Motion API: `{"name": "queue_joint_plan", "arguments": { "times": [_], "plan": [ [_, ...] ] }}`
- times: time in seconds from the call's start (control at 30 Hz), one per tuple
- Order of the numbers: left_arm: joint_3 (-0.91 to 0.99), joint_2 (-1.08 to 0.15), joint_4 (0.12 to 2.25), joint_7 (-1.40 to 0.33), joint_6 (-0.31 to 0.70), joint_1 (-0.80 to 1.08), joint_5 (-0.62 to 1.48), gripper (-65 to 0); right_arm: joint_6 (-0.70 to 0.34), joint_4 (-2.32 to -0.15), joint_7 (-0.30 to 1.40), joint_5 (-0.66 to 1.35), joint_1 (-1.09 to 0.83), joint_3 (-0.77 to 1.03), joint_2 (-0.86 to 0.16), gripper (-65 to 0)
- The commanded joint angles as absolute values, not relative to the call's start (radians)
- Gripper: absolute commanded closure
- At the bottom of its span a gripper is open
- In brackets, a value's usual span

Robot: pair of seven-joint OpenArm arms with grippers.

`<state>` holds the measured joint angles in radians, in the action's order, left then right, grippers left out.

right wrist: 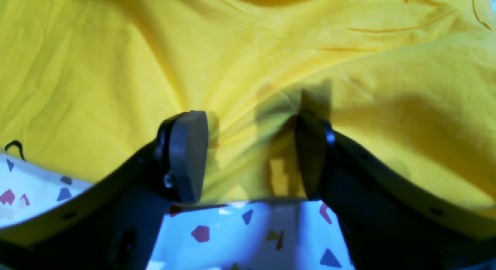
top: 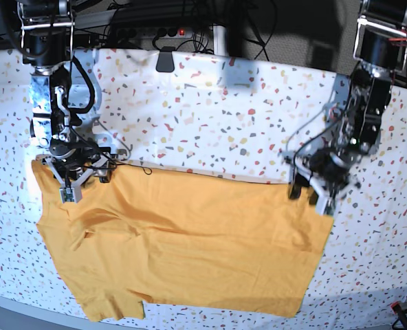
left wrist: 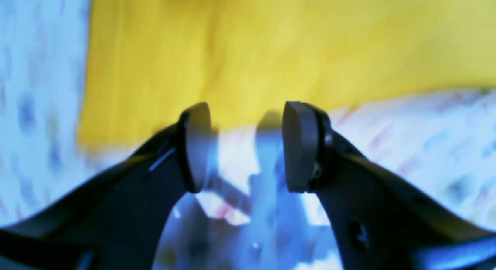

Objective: Fold the T-shirt properly
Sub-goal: 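Drag the shirt back toward the robot with both grippers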

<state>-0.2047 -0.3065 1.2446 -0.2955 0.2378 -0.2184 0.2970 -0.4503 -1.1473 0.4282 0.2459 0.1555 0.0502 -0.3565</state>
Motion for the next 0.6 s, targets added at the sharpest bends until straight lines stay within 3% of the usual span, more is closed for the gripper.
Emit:
{"name": "queue_joint_plan", "arguments": {
  "times": [0.0, 0.23, 0.57],
  "plan": [
    [-0.197, -0.315, 1.271, -0.264, 0.228, -0.283, 0.304, -29.0, -0.464, -1.152, 0.472, 0.247, 0.161, 0.051, -0.363, -36.1],
    [-0.198, -0.288, 1.207, -0.262, 0.232, -0.441, 0.303, -29.0, -0.464, -1.152, 0.469, 0.247, 0.161, 0.051, -0.362, -36.1],
    [-0.198, -0.187, 0.741, -0.137, 0.267, -0.591, 0.265, -29.0, -0.464, -1.152, 0.47, 0.247, 0.166, 0.051, -0.36, -36.1]
  ]
}}
